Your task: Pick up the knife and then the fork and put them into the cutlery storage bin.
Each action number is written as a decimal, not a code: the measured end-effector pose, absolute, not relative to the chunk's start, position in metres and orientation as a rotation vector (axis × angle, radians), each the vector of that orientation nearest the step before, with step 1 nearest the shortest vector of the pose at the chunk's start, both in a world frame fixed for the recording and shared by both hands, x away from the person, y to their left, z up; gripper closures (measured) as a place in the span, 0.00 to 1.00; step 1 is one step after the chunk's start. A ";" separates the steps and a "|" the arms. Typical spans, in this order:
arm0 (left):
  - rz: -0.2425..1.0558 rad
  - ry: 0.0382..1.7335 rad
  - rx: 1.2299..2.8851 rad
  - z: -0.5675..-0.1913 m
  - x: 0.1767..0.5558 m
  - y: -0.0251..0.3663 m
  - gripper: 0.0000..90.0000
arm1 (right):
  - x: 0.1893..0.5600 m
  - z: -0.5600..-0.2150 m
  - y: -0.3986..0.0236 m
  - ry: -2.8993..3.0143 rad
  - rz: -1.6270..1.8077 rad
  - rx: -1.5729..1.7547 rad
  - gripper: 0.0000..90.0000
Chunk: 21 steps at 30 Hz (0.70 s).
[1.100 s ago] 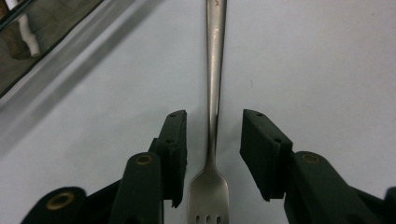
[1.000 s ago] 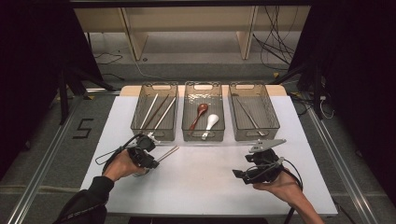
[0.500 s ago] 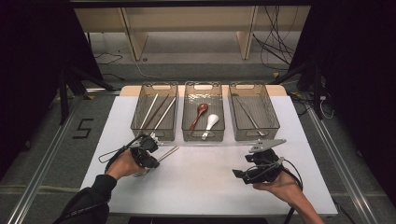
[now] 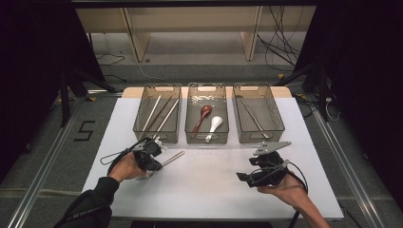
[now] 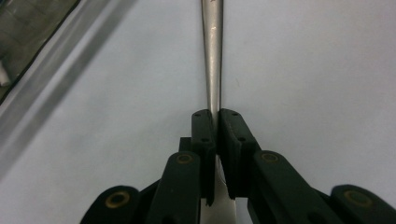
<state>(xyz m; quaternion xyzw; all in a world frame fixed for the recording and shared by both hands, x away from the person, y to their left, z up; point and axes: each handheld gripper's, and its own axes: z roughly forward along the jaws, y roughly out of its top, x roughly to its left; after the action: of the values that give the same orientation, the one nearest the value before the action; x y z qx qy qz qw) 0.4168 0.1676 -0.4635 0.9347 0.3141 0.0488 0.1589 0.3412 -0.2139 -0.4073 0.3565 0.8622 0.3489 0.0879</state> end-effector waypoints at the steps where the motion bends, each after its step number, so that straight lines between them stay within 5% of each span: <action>1: 0.140 0.893 2.671 -0.463 0.417 0.168 0.93 | 0.341 -0.407 -0.214 2.567 1.038 1.061 0.32; 21: 0.076 0.841 2.608 -0.443 0.409 0.166 0.94 | 0.341 -0.407 -0.214 2.569 1.038 1.064 0.32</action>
<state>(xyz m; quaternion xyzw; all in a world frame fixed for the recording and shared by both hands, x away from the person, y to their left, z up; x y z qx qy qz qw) 0.4087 0.1663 -0.4430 0.9323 0.3006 0.0273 0.1990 0.3414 -0.2139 -0.4074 0.3572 0.8622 0.3485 0.0868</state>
